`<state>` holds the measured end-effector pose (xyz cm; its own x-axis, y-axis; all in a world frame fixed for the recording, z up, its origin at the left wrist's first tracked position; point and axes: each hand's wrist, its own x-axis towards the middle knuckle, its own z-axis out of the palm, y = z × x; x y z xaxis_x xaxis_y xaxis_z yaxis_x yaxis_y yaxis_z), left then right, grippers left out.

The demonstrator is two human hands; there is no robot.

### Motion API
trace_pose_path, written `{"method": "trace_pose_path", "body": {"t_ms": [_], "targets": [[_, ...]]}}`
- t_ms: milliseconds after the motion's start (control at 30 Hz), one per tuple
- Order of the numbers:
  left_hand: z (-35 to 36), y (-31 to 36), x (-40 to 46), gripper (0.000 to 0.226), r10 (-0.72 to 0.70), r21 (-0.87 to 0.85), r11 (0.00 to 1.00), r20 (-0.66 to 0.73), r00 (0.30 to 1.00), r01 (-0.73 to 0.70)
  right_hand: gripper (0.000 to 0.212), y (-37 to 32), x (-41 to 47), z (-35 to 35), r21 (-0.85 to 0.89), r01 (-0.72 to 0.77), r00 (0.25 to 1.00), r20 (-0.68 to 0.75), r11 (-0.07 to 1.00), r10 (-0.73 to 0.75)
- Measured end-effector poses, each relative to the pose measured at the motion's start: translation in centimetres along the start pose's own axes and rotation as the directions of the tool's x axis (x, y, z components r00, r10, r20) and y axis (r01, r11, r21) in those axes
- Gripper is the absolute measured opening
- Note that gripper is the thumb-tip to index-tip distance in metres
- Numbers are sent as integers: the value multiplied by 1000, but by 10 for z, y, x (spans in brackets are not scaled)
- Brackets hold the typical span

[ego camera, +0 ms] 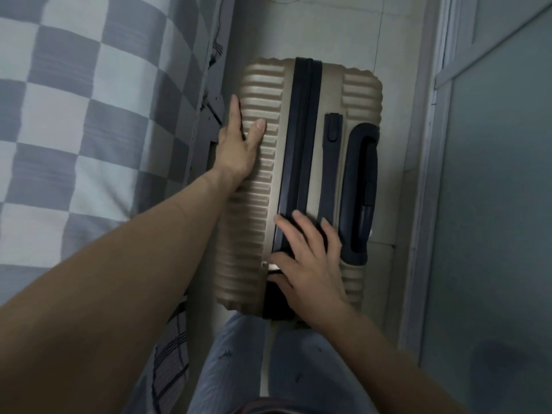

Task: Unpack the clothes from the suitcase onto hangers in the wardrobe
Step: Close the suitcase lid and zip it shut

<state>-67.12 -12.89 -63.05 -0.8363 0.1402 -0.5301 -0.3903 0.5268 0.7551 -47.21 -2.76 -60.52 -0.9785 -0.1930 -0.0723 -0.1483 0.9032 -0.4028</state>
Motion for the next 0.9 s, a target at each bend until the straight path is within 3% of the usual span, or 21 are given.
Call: {"method": "trace_pose_path", "body": {"t_ms": [100, 133, 233, 300, 367, 433, 500, 667, 767, 900], "targets": [[3, -1, 0, 80, -3, 1, 1000, -12, 1000, 3, 4, -1, 6, -4, 19, 65, 996, -57, 998, -64], [3, -2, 1, 77, 6, 7, 1000, -17, 1000, -6, 9, -1, 10, -8, 61, 38, 995, -95, 997, -32], [4, -5, 4, 75, 17, 1, 1000, -29, 999, -17, 9, 12, 21, -22, 225, -206, 936, -240, 952, 259], [4, -5, 4, 77, 0, -28, 1000, -17, 1000, 0, 23, 25, 27, -34, 402, -443, 798, -230, 801, 557], [5, -5, -2, 77, -33, -61, 998, -14, 999, 32, 62, 39, 32, -43, 592, -578, 689, -14, 562, 724], [6, -7, -15, 77, -47, -74, 996, -16, 999, 45, 89, 50, 36, -46, 672, -605, 683, 161, 427, 713], [8, -15, -34, 78, -54, -80, 995, -12, 998, 53, 99, 56, 38, -45, 675, -612, 706, 231, 412, 670], [10, -42, -76, 98, -95, -59, 994, -62, 993, 92, 101, 59, 42, -44, 645, -643, 705, 288, 414, 648], [20, -51, -97, 89, -28, 33, 999, -146, 989, 34, 101, 60, 39, -41, 634, -630, 724, 271, 449, 634], [18, -72, -102, 91, 30, 9, 1000, -145, 989, -29, 101, 59, 35, -36, 618, -619, 748, 274, 485, 605]]}}
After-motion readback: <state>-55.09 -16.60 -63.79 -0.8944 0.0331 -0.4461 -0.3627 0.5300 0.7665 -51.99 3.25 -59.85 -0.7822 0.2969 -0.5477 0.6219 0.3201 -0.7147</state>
